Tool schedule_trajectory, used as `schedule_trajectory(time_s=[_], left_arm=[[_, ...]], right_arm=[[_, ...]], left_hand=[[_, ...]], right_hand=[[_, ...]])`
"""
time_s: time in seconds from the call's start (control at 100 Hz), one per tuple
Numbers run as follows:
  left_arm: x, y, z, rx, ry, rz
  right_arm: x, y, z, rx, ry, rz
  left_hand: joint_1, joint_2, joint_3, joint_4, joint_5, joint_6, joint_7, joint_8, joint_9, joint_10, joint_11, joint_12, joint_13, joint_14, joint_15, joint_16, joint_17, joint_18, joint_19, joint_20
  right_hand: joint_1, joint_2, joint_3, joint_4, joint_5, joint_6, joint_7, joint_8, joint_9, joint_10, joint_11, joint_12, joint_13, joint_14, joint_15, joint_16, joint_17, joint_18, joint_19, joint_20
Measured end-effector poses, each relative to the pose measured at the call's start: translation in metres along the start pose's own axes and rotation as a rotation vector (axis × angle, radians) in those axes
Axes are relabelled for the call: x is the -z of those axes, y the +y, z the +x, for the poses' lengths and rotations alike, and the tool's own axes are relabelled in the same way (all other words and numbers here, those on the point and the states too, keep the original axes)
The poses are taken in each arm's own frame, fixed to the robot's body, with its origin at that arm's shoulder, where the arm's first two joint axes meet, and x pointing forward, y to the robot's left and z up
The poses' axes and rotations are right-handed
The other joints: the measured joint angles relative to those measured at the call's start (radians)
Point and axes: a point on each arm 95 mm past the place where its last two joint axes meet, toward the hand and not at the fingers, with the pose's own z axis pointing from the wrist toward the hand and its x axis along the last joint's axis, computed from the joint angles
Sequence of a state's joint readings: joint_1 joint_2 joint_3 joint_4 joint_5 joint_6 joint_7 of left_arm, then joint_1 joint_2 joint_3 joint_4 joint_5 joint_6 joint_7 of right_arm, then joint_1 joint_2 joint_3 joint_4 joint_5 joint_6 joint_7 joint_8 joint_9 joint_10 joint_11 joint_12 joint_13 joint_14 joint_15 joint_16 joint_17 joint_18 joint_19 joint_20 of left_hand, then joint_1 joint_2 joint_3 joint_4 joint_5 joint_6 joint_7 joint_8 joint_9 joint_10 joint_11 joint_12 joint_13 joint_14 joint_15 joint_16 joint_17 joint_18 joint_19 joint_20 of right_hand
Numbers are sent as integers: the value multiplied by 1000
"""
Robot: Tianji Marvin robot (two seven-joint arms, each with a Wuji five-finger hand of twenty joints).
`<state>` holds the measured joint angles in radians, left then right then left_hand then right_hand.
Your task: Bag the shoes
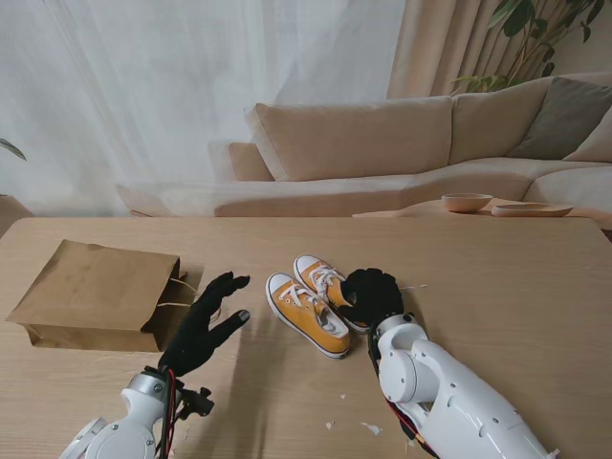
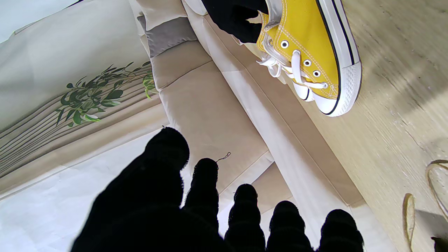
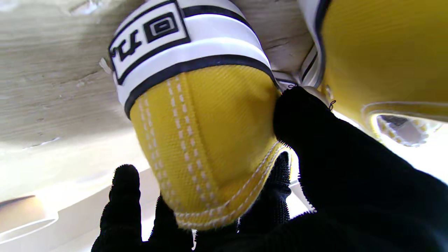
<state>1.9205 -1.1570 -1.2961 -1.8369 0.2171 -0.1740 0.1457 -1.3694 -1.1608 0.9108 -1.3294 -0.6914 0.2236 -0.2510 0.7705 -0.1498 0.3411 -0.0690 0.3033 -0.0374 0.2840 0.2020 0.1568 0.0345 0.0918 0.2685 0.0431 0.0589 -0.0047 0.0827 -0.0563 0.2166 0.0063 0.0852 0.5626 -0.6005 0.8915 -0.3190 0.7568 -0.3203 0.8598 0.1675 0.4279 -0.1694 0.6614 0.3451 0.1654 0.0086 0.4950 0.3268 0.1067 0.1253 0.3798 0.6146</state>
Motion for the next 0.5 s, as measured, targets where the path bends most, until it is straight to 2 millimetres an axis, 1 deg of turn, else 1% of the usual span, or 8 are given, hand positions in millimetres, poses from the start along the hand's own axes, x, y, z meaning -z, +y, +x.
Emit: schedule_trajectory(time_s=[0.11, 0.16, 0.18, 0.25, 0.28, 0.32, 0.43, 0.5], left_arm=[[0, 0, 0, 0, 0, 1], [0, 0, 0, 0, 0, 1], [0, 0, 0, 0, 0, 1], [0, -1, 0, -1, 3, 2], [0, -1, 0, -1, 4, 2], [0, -1, 0, -1, 5, 2], [0, -1, 0, -1, 5, 3], [0, -1, 0, -1, 5, 2]], right_arm=[[3, 6, 2, -2, 12, 23], [4, 7, 2, 2, 14, 23], [5, 8, 2, 4, 14, 23], [8, 11, 1, 9, 15, 29], [9, 12, 1, 8, 15, 33], [11, 14, 1, 6, 15, 40], [17, 18, 1, -3, 17, 49], [20, 21, 1, -4, 19, 54]], left_hand=[[0, 0, 0, 0, 0, 0, 0, 0, 0, 0, 0, 0, 0, 0, 0, 0, 0, 0, 0, 0], [0, 0, 0, 0, 0, 0, 0, 0, 0, 0, 0, 0, 0, 0, 0, 0, 0, 0, 0, 0], [0, 0, 0, 0, 0, 0, 0, 0, 0, 0, 0, 0, 0, 0, 0, 0, 0, 0, 0, 0], [0, 0, 0, 0, 0, 0, 0, 0, 0, 0, 0, 0, 0, 0, 0, 0, 0, 0, 0, 0], [0, 0, 0, 0, 0, 0, 0, 0, 0, 0, 0, 0, 0, 0, 0, 0, 0, 0, 0, 0], [0, 0, 0, 0, 0, 0, 0, 0, 0, 0, 0, 0, 0, 0, 0, 0, 0, 0, 0, 0], [0, 0, 0, 0, 0, 0, 0, 0, 0, 0, 0, 0, 0, 0, 0, 0, 0, 0, 0, 0], [0, 0, 0, 0, 0, 0, 0, 0, 0, 0, 0, 0, 0, 0, 0, 0, 0, 0, 0, 0]], right_hand=[[-39, 36, 19, 0, -39, 0, -55, 2, -18, 11, -3, -1, 0, 0, -13, -4, -10, 1, 0, 0], [-54, 51, 30, 2, -49, 0, -104, 35, -29, 15, -3, -2, 0, 0, -26, -12, -17, 1, 0, 0], [-61, 51, 38, 23, -50, 1, -118, 38, -28, 16, -3, -2, 0, 0, -26, -13, -19, 1, 0, 0], [-62, 54, 41, 22, -63, 11, -175, 62, -28, 19, -3, -2, 0, 0, -29, -18, -21, 1, 0, 0], [-72, 65, 46, 52, -72, 18, -195, 72, -30, 25, -3, -3, 0, 0, -36, -21, -22, 1, 0, 0], [-85, 65, 52, 52, -82, 28, -215, 73, -41, 36, -4, -4, 0, 0, -38, -23, -24, 2, 0, 0], [-137, 103, 63, 143, -92, 71, -275, 108, -51, 44, -11, -4, 0, 0, -61, -35, -33, 6, 0, 0], [-149, 113, 63, 143, -96, 100, -319, 168, -68, 58, -12, -5, 0, 0, -64, -36, -33, 13, 0, 0]])
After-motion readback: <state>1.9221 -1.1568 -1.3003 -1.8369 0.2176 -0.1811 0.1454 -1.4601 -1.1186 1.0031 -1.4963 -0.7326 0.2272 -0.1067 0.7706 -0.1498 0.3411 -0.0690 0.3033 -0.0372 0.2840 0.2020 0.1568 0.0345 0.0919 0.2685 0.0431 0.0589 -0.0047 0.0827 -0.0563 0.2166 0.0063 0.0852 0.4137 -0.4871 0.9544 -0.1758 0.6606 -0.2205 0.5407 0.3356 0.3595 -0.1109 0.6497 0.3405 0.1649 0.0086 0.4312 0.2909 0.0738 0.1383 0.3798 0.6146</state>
